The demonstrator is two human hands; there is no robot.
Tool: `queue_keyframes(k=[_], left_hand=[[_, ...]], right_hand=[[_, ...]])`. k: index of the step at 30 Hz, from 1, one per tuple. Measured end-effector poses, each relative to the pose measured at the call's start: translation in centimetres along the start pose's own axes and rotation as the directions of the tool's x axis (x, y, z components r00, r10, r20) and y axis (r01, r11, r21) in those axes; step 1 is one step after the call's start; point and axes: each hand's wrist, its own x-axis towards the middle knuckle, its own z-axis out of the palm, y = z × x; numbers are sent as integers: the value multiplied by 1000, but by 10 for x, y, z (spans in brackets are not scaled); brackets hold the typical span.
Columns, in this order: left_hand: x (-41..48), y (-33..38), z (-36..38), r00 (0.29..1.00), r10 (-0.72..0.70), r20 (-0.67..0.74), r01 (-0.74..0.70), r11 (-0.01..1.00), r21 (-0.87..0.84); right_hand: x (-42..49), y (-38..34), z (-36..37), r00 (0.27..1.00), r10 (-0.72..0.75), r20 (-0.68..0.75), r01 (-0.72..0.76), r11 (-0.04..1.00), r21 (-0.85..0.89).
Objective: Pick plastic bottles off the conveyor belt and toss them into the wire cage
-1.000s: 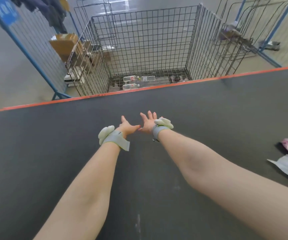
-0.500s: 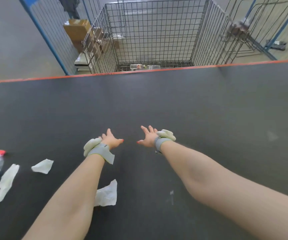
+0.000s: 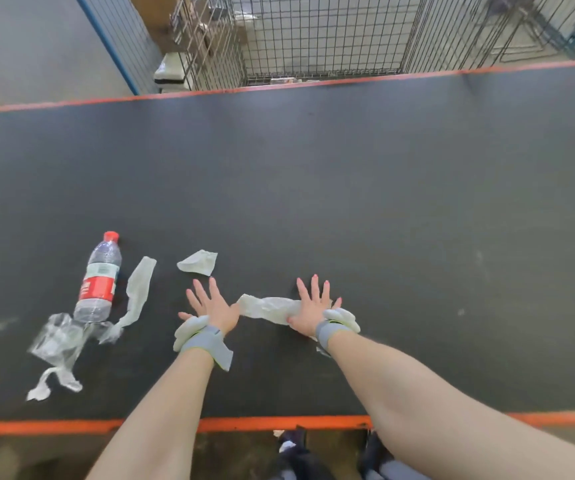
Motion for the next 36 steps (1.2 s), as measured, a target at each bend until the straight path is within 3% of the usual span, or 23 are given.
queue_keyframes(k=[3, 10, 16, 19, 24, 28, 32, 36], left_hand=[[-1, -1, -8, 998, -1, -64, -2, 999, -37], [7, -11, -28, 984, -52, -171, 30, 992, -126], [15, -19, -20, 999, -41, -20, 35, 975, -221], [15, -5, -7, 996, 9, 91, 17, 959, -282], [16, 58, -7, 987, 157, 34, -140, 946, -292], [30, 118, -26, 993, 99, 69, -49, 857, -513], [54, 176, -62, 989, 99, 112, 35, 572, -819], [80, 227, -95, 973, 120, 195, 139, 368, -919]], right_hand=[[6, -7, -23, 995, 80, -52, -77, 995, 67], [13, -58, -45, 945, -79, -317, 46, 993, -109], [19, -89, -31, 901, -289, -323, 222, 948, -228], [30, -90, -22, 919, -251, -303, 198, 960, -196], [50, -60, -47, 938, -79, -336, 72, 997, -33], [66, -36, -82, 941, 13, -337, 17, 996, 84], [89, -18, -137, 944, 57, -324, 4, 983, 183], [121, -3, -187, 941, 83, -328, 9, 963, 270]])
